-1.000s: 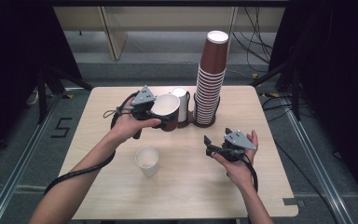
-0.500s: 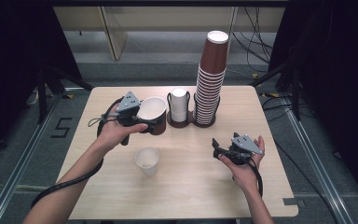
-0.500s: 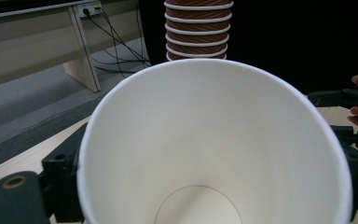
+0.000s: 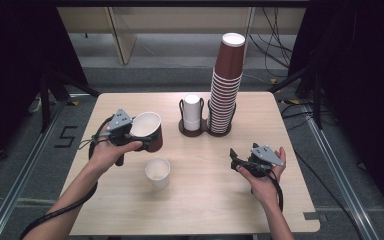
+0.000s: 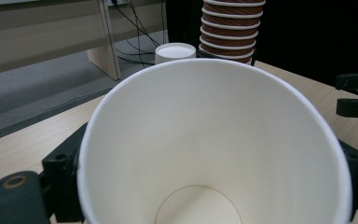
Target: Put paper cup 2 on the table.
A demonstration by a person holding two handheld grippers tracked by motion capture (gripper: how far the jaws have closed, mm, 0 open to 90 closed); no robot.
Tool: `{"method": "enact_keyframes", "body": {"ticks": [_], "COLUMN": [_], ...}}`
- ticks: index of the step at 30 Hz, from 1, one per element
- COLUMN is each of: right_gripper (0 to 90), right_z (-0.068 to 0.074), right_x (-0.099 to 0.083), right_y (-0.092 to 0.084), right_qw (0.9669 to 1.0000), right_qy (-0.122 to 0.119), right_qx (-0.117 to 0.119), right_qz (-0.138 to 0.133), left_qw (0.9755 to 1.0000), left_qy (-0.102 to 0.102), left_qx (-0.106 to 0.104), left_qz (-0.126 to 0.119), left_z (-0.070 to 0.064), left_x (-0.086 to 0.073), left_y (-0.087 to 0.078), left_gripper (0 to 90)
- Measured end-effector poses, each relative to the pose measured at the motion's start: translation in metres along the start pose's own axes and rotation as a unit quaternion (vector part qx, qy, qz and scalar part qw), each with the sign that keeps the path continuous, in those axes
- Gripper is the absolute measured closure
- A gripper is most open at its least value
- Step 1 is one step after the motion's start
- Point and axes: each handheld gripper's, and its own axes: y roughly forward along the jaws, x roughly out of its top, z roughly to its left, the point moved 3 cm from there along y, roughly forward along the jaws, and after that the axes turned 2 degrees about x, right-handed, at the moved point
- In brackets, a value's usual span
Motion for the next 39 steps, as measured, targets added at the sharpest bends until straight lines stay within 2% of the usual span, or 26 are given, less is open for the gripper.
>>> {"method": "enact_keyframes", "body": {"ticks": [1, 2, 3, 6, 7, 9, 11, 12, 13, 15, 16, 20, 24, 28, 29, 33, 34, 38, 39], "right_gripper": [15.0, 15.0, 15.0, 15.1, 15.1, 15.2, 15.2, 15.2, 15.2, 15.2, 15.2, 15.3, 15.4, 15.4, 15.4, 15.4, 15.4, 15.5, 15.5], "right_z": [-0.001, 0.000, -0.002, -0.002, -0.001, -0.001, -0.001, -0.003, -0.003, -0.003, -0.002, -0.003, -0.003, -0.003, -0.001, -0.001, -0.002, -0.002, -0.001], "right_x": [0.000, -0.001, -0.001, -0.001, -0.002, -0.002, -0.002, -0.002, -0.003, -0.003, -0.004, -0.005, -0.006, -0.006, -0.007, -0.008, -0.008, -0.009, -0.009], "right_y": [-0.001, -0.001, -0.001, -0.004, -0.003, -0.002, -0.002, -0.002, -0.002, -0.002, -0.001, -0.001, -0.001, -0.002, -0.002, -0.001, -0.001, -0.001, -0.001], "right_qw": [1.0000, 0.9999, 1.0000, 0.9999, 0.9998, 0.9999, 0.9999, 0.9999, 1.0000, 1.0000, 1.0000, 1.0000, 0.9999, 0.9999, 0.9998, 0.9999, 0.9999, 0.9999, 0.9999], "right_qy": [0.000, 0.014, -0.002, 0.004, 0.017, 0.013, 0.012, -0.001, 0.005, -0.003, 0.007, -0.005, 0.000, -0.001, 0.013, 0.003, -0.004, -0.001, 0.007], "right_qx": [-0.003, -0.005, -0.003, -0.007, -0.004, 0.000, -0.004, -0.011, -0.008, -0.007, -0.002, -0.006, -0.013, -0.010, -0.011, -0.005, -0.010, -0.008, -0.005], "right_qz": [-0.001, -0.001, -0.001, 0.006, 0.001, -0.004, -0.003, 0.001, 0.000, 0.002, 0.002, 0.002, 0.002, 0.003, 0.014, 0.010, 0.013, 0.014, 0.015], "left_qw": [1.0000, 1.0000, 0.9999, 0.9997, 0.9996, 0.9994, 0.9993, 0.9993, 0.9992, 0.9991, 0.9990, 0.9989, 0.9981, 0.9977, 0.9979, 0.9978, 0.9978, 0.9973, 0.9972], "left_qy": [0.000, -0.002, -0.004, -0.010, -0.013, -0.014, -0.017, -0.015, -0.015, -0.019, -0.019, -0.022, -0.024, -0.036, -0.039, -0.041, -0.041, -0.044, -0.046], "left_qx": [0.004, 0.007, 0.010, 0.021, 0.024, 0.029, 0.029, 0.030, 0.032, 0.033, 0.035, 0.036, 0.049, 0.048, 0.045, 0.045, 0.045, 0.047, 0.047], "left_qz": [0.002, 0.005, 0.005, 0.007, 0.009, 0.012, 0.015, 0.016, 0.019, 0.018, 0.019, 0.021, 0.030, 0.030, 0.026, 0.027, 0.027, 0.035, 0.037], "left_z": [0.002, 0.004, 0.006, 0.012, 0.014, 0.015, 0.015, 0.014, 0.014, 0.014, 0.013, 0.012, 0.012, 0.010, 0.009, 0.007, 0.007, 0.005, 0.004], "left_x": [-0.003, -0.006, -0.008, -0.016, -0.019, -0.025, -0.031, -0.035, -0.038, -0.043, -0.046, -0.055, -0.068, -0.077, -0.079, -0.085, -0.085, -0.093, -0.096], "left_y": [-0.003, -0.006, -0.009, -0.017, -0.019, -0.023, -0.025, -0.026, -0.027, -0.028, -0.029, -0.032, -0.036, -0.036, -0.036, -0.036, -0.036, -0.036, -0.036], "left_gripper": [12.5, 12.5, 12.5, 12.5, 12.5, 12.5, 12.5, 12.5, 12.5, 12.5, 12.4, 12.4, 12.3, 12.3, 12.3, 12.2, 12.2, 12.0, 12.0]}}
